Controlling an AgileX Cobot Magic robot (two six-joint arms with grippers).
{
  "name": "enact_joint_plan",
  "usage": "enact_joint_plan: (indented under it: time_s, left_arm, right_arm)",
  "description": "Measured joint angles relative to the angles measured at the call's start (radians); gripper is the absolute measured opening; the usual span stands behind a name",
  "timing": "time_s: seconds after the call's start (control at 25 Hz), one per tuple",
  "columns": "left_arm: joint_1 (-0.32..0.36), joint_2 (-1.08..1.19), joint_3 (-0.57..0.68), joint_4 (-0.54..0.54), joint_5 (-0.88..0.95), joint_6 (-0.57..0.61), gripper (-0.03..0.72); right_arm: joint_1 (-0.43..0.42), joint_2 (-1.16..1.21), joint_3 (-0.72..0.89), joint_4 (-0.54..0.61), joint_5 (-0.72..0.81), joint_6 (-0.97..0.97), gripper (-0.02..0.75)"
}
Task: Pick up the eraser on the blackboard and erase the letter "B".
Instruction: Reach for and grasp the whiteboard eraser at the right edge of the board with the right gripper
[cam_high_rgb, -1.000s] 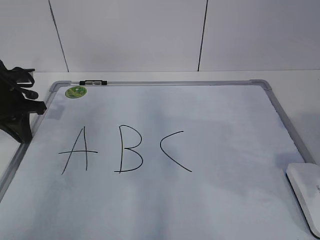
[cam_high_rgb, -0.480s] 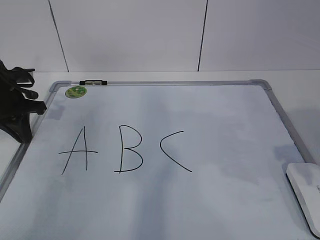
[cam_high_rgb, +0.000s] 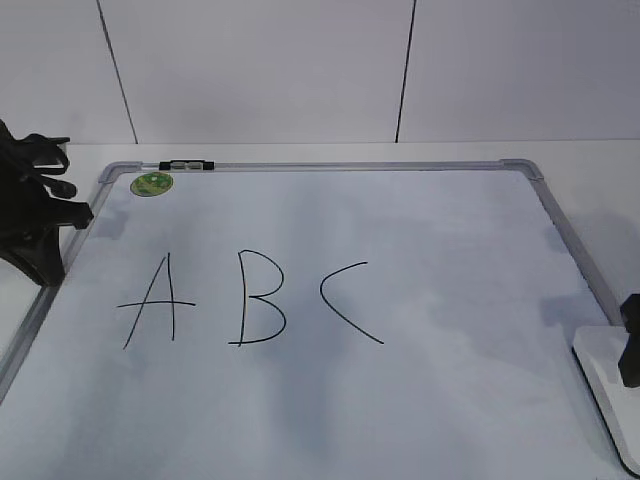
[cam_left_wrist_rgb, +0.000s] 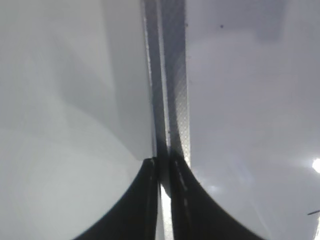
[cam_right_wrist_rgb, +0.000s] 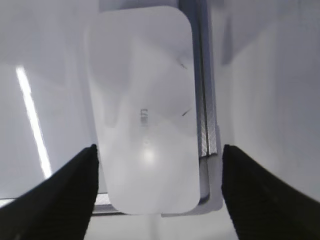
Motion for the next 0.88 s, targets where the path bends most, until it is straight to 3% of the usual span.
enact_joint_plan:
  time_s: [0.88]
  left_arm:
    - [0.000, 0.000, 0.000, -0.002, 0.000, 0.000, 0.022]
  right_arm:
    - [0.000, 0.164, -0.038, 0.042, -0.088, -0.099, 0.608]
